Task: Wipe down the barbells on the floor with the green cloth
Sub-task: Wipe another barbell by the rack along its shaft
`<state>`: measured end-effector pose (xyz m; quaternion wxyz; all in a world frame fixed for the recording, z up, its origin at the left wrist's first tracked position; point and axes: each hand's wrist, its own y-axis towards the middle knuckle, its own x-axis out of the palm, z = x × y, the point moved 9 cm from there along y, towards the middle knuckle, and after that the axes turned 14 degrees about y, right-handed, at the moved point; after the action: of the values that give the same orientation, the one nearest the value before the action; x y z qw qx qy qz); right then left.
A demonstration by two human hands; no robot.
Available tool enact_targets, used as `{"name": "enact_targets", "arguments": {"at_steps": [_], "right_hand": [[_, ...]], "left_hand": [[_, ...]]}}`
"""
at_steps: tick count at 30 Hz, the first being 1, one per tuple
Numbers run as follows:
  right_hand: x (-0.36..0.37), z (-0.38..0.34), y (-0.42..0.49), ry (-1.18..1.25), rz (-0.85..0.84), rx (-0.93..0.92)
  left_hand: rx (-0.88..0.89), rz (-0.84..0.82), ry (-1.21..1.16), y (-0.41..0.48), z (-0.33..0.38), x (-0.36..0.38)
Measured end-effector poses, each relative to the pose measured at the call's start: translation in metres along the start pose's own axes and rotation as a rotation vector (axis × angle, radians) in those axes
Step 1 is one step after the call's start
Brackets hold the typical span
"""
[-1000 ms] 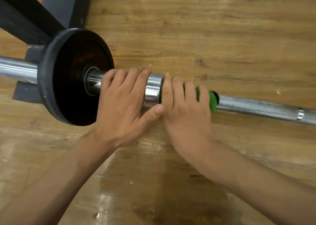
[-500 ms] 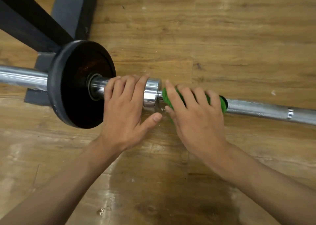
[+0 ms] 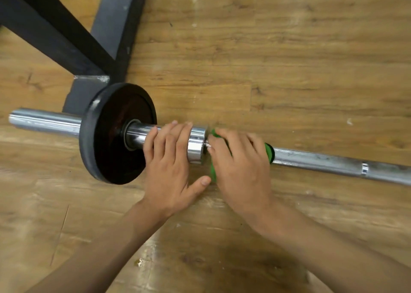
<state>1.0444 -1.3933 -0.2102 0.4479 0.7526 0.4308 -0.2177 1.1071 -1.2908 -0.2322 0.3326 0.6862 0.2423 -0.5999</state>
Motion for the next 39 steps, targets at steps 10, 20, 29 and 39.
{"name": "enact_targets", "arguments": {"at_steps": [10,20,29,39], "right_hand": [[0.009,-0.008,-0.02,-0.101,-0.321,0.135],[0.003,-0.025,-0.02,0.017,-0.193,0.176],[0.016,-0.037,-0.053,-0.1,-0.615,0.252],[-0.036,0.011,-0.075,-0.229,-0.554,0.174]], "left_hand": [[0.011,0.006,-0.027,-0.034,0.005,0.003],[0.071,-0.035,-0.111,-0.072,0.005,-0.006],[0.089,-0.095,-0.17,-0.072,-0.002,-0.022],[0.128,-0.113,-0.096,-0.067,0.004,-0.023]]}}
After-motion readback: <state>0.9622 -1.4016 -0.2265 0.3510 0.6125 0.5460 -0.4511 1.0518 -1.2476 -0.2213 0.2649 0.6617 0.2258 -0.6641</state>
